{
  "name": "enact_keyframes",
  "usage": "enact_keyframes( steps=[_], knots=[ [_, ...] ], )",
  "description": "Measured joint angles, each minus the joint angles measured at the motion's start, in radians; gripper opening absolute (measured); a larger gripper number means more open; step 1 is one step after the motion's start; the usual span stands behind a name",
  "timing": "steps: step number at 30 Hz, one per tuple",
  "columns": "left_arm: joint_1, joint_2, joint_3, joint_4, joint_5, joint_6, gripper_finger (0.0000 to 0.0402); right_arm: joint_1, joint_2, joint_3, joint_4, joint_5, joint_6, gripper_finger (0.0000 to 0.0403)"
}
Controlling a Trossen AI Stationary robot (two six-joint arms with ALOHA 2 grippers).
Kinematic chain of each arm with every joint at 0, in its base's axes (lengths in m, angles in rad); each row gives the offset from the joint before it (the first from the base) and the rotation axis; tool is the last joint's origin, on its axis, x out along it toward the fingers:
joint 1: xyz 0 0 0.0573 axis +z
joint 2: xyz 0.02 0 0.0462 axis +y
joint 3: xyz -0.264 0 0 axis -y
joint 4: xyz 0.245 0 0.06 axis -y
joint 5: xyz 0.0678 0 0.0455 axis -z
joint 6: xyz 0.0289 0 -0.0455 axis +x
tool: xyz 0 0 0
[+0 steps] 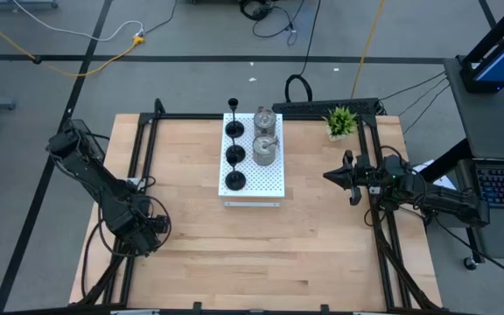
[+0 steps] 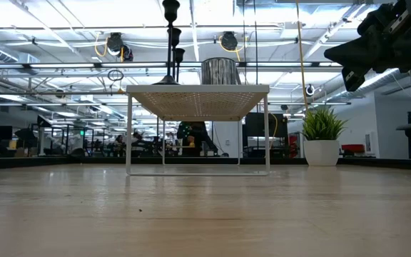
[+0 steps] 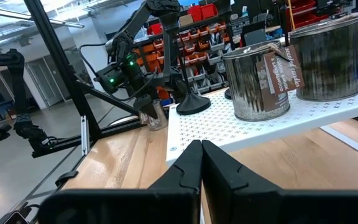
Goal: Pick & Place candle stick holders
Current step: Put the silver scented candles on the shelf aligned with the other silver scented candles
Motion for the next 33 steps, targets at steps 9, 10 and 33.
enact_keyframes(
  steps=[9,10,33],
  knots=[
    [0.000,0.000,0.000,-0.001,0.005,0.048,0.0391,0.000,0.000,0.000,0.000,-0.026,0.000,0.0000],
    [0.000,0.000,0.000,-0.001,0.005,0.054,0.0391,0.000,0.000,0.000,0.000,-0.031,0.001,0.0000],
    [0.000,0.000,0.003,0.005,0.019,0.061,0.0374,0.000,0.000,0.000,0.000,-0.049,-0.001,0.0000]
  ],
)
